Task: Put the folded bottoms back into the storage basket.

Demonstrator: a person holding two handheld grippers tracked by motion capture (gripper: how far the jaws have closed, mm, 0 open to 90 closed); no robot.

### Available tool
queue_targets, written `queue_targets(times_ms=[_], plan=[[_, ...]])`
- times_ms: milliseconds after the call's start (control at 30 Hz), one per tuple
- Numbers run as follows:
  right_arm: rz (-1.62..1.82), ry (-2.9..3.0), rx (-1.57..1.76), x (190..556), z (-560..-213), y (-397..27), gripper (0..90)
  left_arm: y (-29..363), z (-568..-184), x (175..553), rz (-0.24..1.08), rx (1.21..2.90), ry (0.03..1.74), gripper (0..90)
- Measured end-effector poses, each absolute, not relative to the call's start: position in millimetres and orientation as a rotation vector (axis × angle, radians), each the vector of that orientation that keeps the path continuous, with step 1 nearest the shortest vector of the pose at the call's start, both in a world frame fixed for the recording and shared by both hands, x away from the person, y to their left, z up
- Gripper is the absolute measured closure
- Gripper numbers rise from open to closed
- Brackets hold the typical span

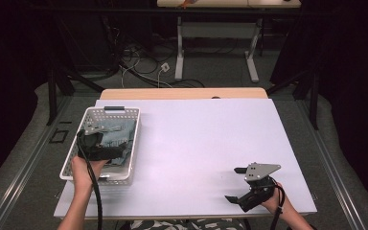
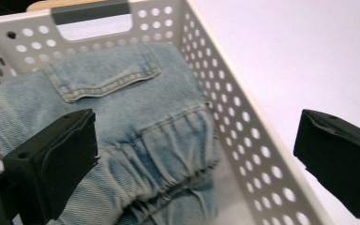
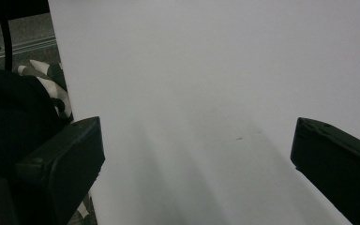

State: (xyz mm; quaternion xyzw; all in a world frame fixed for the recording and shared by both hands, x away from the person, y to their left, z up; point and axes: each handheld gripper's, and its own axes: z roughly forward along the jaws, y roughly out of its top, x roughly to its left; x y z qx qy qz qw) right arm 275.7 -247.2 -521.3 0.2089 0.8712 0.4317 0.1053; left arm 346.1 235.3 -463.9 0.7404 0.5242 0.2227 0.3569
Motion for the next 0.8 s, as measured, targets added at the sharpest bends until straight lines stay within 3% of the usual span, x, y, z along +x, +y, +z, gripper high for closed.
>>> queue_targets(times_ms=[800], plan=[[1.274, 2.563, 0.617, 276, -521, -247, 2.6, 194, -458, 297, 0.535, 1.979, 1.141, 0.0]])
